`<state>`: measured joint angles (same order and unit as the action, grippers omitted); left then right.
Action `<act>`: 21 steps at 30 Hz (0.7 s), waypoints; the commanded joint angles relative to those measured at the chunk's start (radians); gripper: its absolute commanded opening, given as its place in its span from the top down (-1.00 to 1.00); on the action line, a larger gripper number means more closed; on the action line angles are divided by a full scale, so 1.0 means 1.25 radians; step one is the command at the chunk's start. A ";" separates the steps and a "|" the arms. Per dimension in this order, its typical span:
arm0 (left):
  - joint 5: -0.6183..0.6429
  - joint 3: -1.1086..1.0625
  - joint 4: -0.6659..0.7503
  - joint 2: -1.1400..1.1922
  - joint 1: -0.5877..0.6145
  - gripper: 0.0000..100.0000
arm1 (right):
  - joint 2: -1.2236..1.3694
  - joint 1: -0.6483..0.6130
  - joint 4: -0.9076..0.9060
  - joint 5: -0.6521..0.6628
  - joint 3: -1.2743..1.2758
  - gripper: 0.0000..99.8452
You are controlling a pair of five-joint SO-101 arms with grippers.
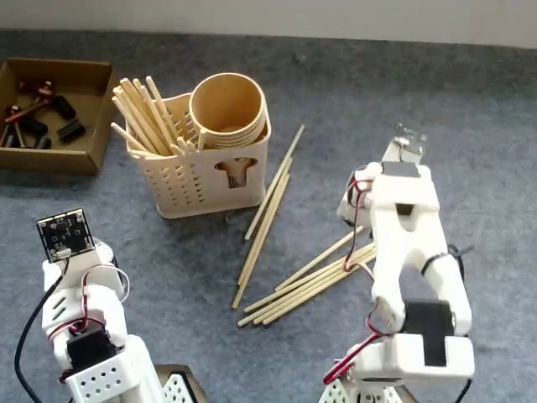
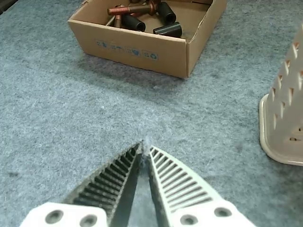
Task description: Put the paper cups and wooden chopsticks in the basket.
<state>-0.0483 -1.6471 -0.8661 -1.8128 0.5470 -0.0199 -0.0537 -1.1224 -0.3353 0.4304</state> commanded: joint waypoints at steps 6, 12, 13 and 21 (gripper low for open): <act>-0.002 0.003 0.016 -0.007 -0.010 0.97 | 0.132 0.010 0.017 -0.010 -0.112 0.71; -0.002 0.003 0.016 -0.007 -0.010 0.97 | 0.211 0.010 0.017 -0.039 -0.147 0.71; -0.002 0.003 0.016 -0.007 -0.010 0.97 | 0.222 0.010 0.017 -0.050 -0.152 0.71; -0.002 0.003 0.016 -0.007 -0.010 0.97 | 0.262 0.010 0.018 -0.060 -0.163 0.99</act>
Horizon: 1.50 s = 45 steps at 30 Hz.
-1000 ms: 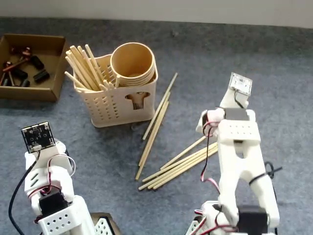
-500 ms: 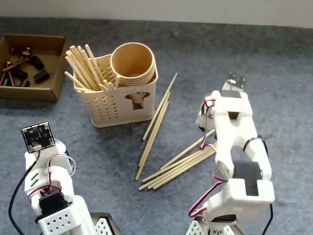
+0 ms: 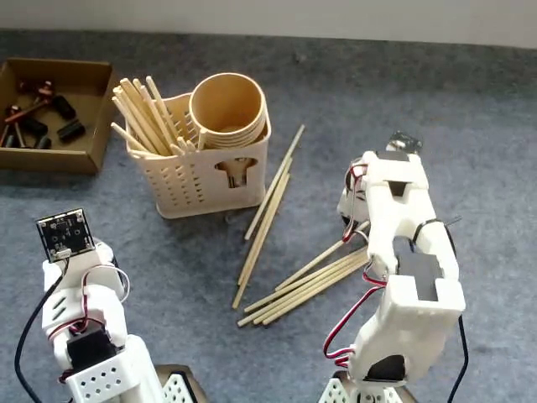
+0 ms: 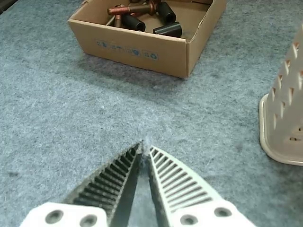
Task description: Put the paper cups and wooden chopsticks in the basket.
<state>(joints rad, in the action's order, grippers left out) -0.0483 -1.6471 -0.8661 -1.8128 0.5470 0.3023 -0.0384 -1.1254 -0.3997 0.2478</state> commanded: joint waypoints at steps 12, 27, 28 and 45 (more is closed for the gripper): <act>-0.002 0.003 0.016 -0.007 -0.010 0.97 | 0.003 -0.002 -0.219 -0.014 -0.226 0.99; -0.002 0.003 0.016 -0.007 -0.010 0.97 | -0.019 -0.007 -0.509 -0.009 -0.566 0.99; -0.002 0.003 0.016 -0.007 -0.010 0.97 | -0.034 -0.009 -0.509 -0.009 -0.565 0.99; -0.002 0.003 0.016 -0.007 -0.010 0.97 | -0.487 -0.215 -0.435 0.006 -0.521 0.99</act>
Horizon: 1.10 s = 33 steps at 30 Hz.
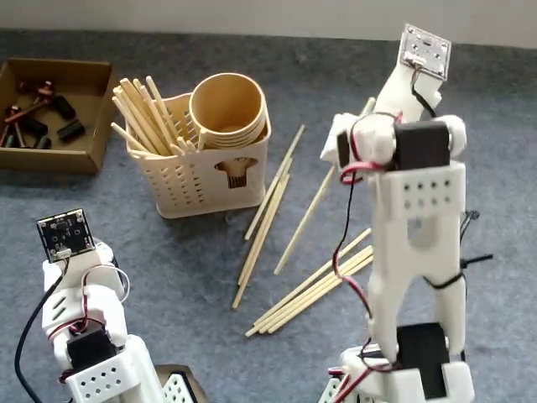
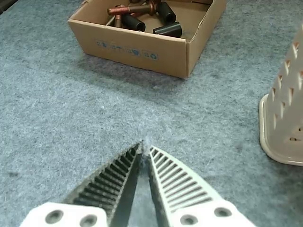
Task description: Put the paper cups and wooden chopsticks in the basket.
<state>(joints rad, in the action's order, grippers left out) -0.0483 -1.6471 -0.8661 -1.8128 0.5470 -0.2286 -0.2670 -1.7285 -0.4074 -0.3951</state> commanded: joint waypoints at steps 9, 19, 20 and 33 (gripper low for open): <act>-0.002 0.003 0.016 -0.007 -0.010 0.97 | -0.157 -0.158 0.244 0.183 -0.007 0.99; -0.054 -0.008 0.020 -0.007 -0.015 0.97 | -0.155 -0.256 0.570 0.249 0.002 0.99; -0.054 -0.008 0.020 -0.007 -0.015 0.97 | -0.155 -0.266 0.601 0.250 0.002 0.99; -0.054 -0.008 0.020 -0.008 -0.015 0.97 | -0.031 -0.360 0.865 0.342 0.001 0.99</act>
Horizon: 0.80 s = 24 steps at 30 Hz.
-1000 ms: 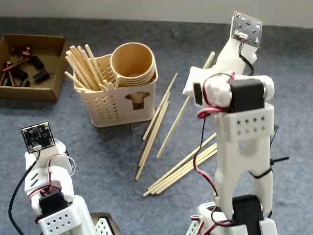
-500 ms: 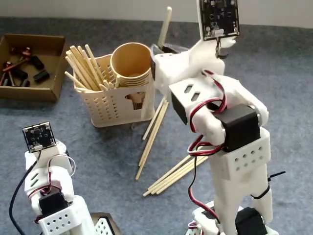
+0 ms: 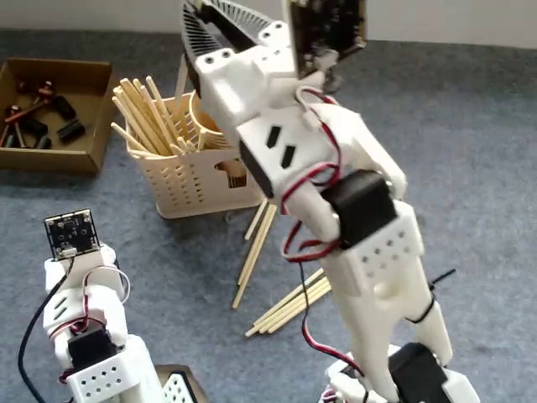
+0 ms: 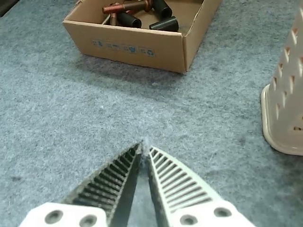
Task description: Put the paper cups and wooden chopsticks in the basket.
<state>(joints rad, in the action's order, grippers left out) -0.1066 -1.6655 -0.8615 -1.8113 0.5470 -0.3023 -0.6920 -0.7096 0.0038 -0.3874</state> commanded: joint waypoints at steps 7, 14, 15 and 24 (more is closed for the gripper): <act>-0.007 0.007 0.016 -0.009 -0.015 0.97 | 0.118 -0.031 0.055 0.014 -0.006 0.99; -0.007 0.007 0.016 -0.009 -0.015 0.97 | 0.171 -0.031 0.051 0.015 -0.004 0.99; -0.007 0.007 0.016 -0.009 -0.015 0.97 | 0.175 -0.031 0.051 0.015 -0.004 0.99; -0.007 0.007 0.016 -0.009 -0.015 0.97 | 0.180 -0.055 -0.024 0.166 -0.003 0.99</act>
<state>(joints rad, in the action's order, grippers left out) -0.1066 -1.6655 -0.8615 -1.8113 0.5470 -0.0706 -0.7380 -0.7127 0.1465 -0.3874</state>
